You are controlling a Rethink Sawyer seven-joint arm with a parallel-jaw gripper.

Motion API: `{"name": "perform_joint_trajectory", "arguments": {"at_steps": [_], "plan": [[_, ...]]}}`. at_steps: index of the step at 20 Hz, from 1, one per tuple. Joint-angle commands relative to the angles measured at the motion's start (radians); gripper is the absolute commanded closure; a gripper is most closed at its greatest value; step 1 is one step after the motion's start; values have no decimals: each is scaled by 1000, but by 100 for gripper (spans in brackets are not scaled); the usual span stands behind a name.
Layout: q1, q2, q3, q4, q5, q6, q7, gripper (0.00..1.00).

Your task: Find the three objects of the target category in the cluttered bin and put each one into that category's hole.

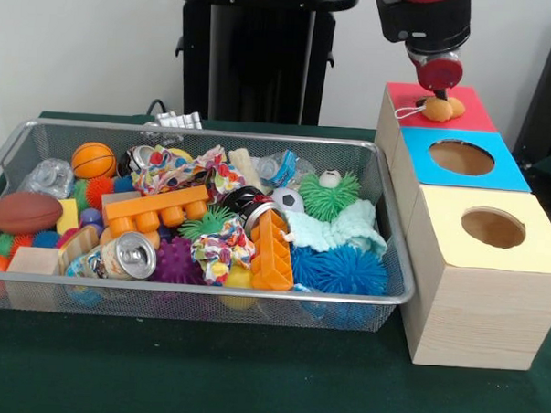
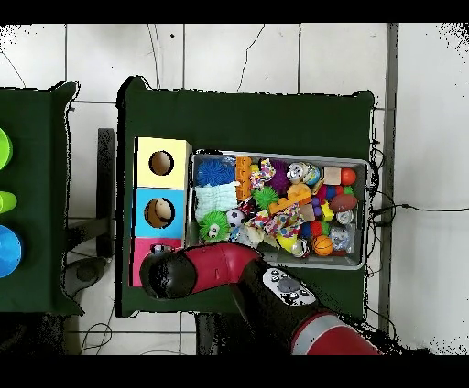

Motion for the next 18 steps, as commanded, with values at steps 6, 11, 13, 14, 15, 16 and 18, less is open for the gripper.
{"name": "perform_joint_trajectory", "arguments": {"at_steps": [6,11,13,14,15,16,18], "plan": [[-28,188,-161,-91,-192,-453,224,0],[-22,168,-162,-83,-181,-442,225,0],[-17,155,-164,-79,-170,-435,233,0],[-17,154,-167,-77,-166,-435,236,0],[-13,145,-172,-74,-162,-427,238,0],[-15,142,-172,-73,-162,-423,236,0],[-16,137,-174,-74,-168,-414,228,0]]}}
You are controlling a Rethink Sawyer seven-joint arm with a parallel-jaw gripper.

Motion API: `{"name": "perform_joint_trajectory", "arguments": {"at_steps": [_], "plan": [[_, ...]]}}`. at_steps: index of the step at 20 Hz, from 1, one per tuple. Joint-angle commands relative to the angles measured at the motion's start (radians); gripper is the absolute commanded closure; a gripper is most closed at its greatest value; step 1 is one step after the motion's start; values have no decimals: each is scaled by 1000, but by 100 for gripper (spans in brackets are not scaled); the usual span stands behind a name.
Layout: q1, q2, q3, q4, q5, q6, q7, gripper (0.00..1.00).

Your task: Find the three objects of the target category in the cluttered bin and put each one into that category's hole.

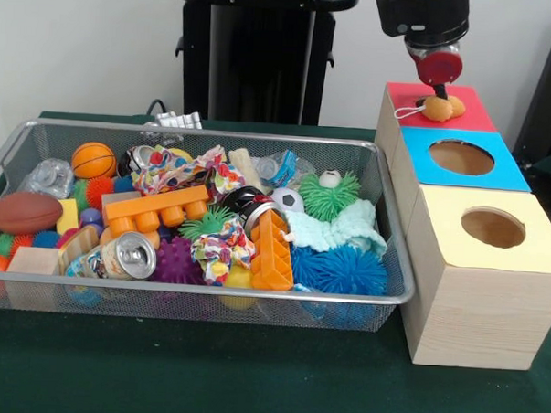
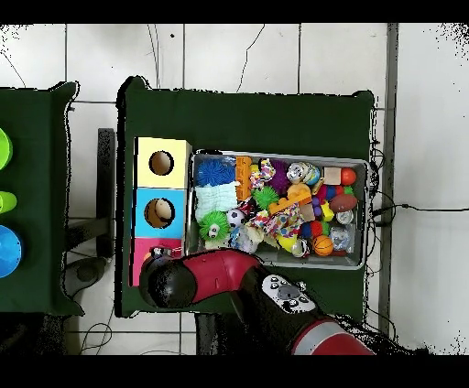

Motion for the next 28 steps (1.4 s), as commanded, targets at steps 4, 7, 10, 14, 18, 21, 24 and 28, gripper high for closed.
{"name": "perform_joint_trajectory", "arguments": {"at_steps": [4,7,10,14,18,21,24,28], "plan": [[-10,151,-177,-114,-154,-326,230,0],[-4,139,-177,-111,-146,-314,235,0],[-1,131,-180,-109,-139,-305,240,0],[2,120,-180,-105,-133,-293,241,0],[3,92,-172,-92,-118,-270,248,0],[-2,57,-159,-76,-100,-241,256,0],[-3,8,-147,-58,-80,-203,264,0],[7,-37,-153,-46,-61,-165,275,0]]}}
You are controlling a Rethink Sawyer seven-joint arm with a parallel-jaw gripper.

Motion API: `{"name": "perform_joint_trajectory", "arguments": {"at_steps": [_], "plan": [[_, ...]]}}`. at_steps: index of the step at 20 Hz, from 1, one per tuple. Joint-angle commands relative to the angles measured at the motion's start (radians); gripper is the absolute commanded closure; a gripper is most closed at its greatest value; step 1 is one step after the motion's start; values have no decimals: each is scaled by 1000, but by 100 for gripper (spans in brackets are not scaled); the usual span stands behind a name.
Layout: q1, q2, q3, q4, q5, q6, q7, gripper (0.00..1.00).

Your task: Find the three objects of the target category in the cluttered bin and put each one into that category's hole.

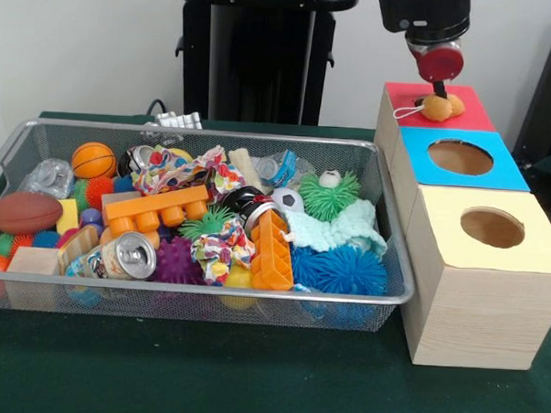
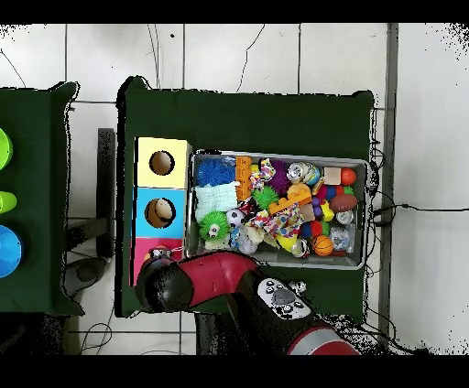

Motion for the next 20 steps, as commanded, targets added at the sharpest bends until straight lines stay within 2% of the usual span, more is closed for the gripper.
{"name": "perform_joint_trajectory", "arguments": {"at_steps": [1,11,20], "plan": [[-20,-18,-130,-51,-53,-146,272,0],[-14,-101,-121,-34,-20,-67,267,0],[-9,-132,-119,-34,11,-24,269,0]]}}
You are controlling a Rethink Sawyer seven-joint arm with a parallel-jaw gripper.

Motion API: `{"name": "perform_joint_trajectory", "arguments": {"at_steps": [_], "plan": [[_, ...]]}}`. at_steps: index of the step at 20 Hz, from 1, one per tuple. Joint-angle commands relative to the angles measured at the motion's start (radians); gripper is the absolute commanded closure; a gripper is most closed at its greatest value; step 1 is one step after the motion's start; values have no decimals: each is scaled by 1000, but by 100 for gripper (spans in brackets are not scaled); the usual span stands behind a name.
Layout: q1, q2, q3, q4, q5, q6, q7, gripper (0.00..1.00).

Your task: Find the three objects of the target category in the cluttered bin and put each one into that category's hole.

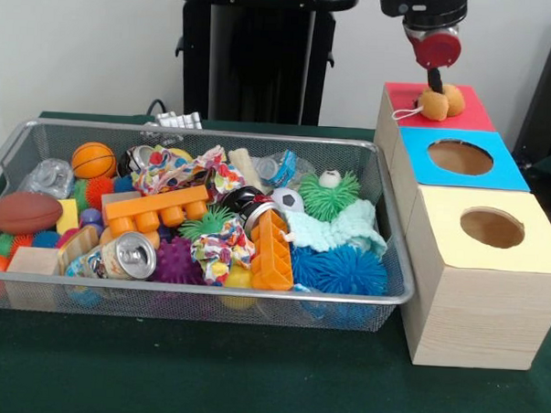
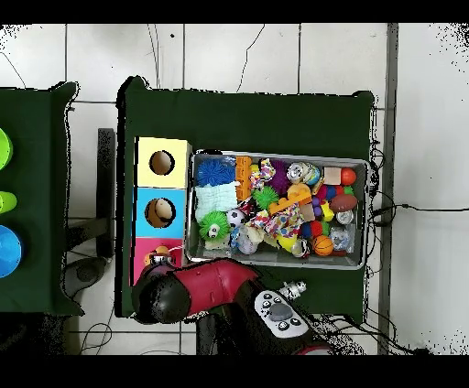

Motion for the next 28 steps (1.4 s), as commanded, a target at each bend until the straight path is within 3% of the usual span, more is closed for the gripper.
{"name": "perform_joint_trajectory", "arguments": {"at_steps": [1,14,15,19,20,28], "plan": [[-35,-69,-88,-75,14,-8,264,0],[-35,-71,-86,-78,27,-9,263,0],[-29,-71,-94,-80,24,-5,261,100],[-41,-62,-70,-73,-5,-42,236,100],[-22,-63,-103,-80,-7,-23,243,100],[-36,-62,-107,-65,26,-41,271,100]]}}
